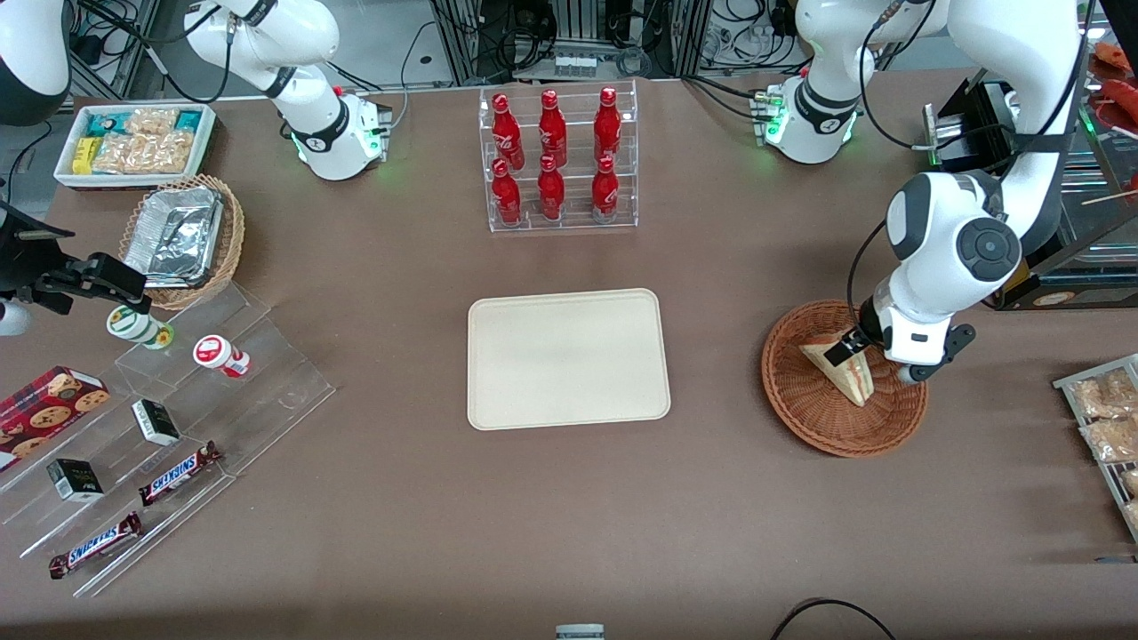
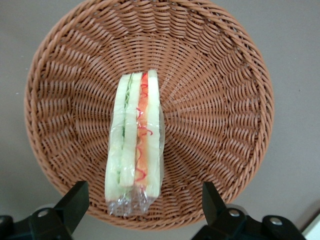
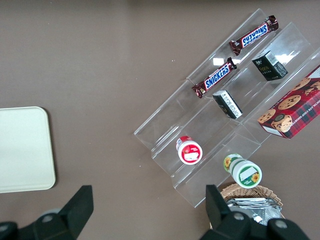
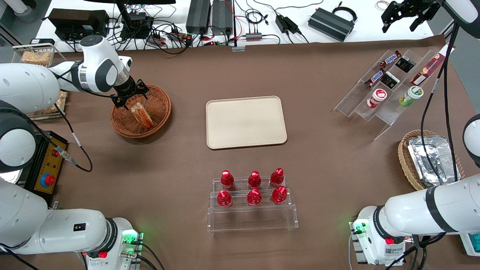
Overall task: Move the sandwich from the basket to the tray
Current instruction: 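Close the left gripper on the sandwich's upright edge and lift it, then carry the sandwich with the left gripper over the cream tray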
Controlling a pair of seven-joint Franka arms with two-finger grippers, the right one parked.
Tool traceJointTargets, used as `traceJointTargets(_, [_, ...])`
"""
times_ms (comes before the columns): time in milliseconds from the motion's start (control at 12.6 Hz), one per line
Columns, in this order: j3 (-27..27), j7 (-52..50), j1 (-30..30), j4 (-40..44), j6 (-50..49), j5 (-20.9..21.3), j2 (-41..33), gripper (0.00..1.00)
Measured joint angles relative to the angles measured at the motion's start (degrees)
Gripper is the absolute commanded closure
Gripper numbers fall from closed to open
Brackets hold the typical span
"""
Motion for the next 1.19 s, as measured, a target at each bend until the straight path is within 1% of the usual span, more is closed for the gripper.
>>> traceJointTargets(398, [0.02,0.01,0.12,-1.34,2.13,0.27,2.47,0.00])
traceJointTargets(478, [0.04,0.01,0.13,-1.50,2.70,0.45,3.01,0.20])
traceJointTargets(637, [0.10,0.01,0.15,-1.73,3.57,0.54,3.88,0.81])
traceJointTargets(717, [0.12,0.01,0.16,-1.81,3.68,0.60,4.10,1.00])
traceJointTargets(956, [0.14,0.03,0.18,-1.91,3.65,2.30,4.15,1.00])
traceJointTargets(1195, [-0.03,0.71,0.12,-1.32,0.89,6.48,3.34,1.00])
